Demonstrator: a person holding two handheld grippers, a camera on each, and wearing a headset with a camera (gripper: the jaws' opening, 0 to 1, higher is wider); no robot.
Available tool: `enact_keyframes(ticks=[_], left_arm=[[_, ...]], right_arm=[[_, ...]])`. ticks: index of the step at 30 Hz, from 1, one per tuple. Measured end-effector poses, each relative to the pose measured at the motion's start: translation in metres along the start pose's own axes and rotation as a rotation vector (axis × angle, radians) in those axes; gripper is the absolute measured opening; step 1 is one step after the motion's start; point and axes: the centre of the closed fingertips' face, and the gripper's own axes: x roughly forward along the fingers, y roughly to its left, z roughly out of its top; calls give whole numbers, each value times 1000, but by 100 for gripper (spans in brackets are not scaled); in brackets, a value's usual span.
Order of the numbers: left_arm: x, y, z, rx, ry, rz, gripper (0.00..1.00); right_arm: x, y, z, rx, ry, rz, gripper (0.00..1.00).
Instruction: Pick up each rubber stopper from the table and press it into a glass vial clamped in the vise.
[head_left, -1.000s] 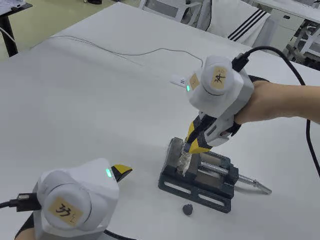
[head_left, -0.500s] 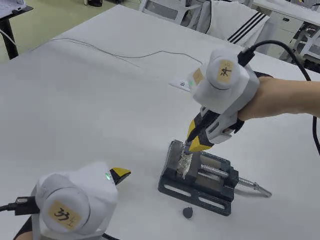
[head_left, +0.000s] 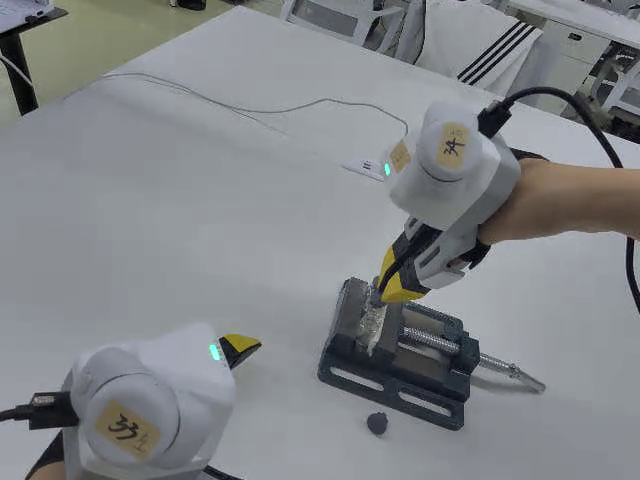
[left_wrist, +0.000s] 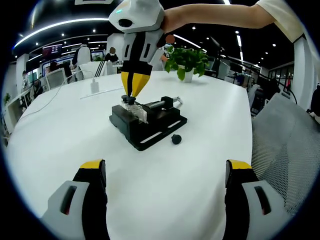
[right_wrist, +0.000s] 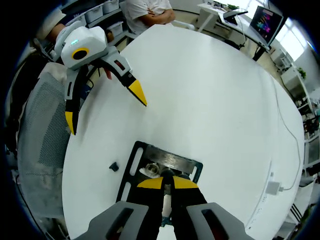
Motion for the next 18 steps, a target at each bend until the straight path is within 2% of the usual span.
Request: enact_keyframes(ticks=[8, 18], left_arm=[[3, -1, -1, -6, -2, -4, 99], [10, -3, 0, -21, -7, -14, 99]], right_arm=[[2, 1, 1, 2, 3, 8, 0], [3, 1, 0, 16, 31, -1, 0]])
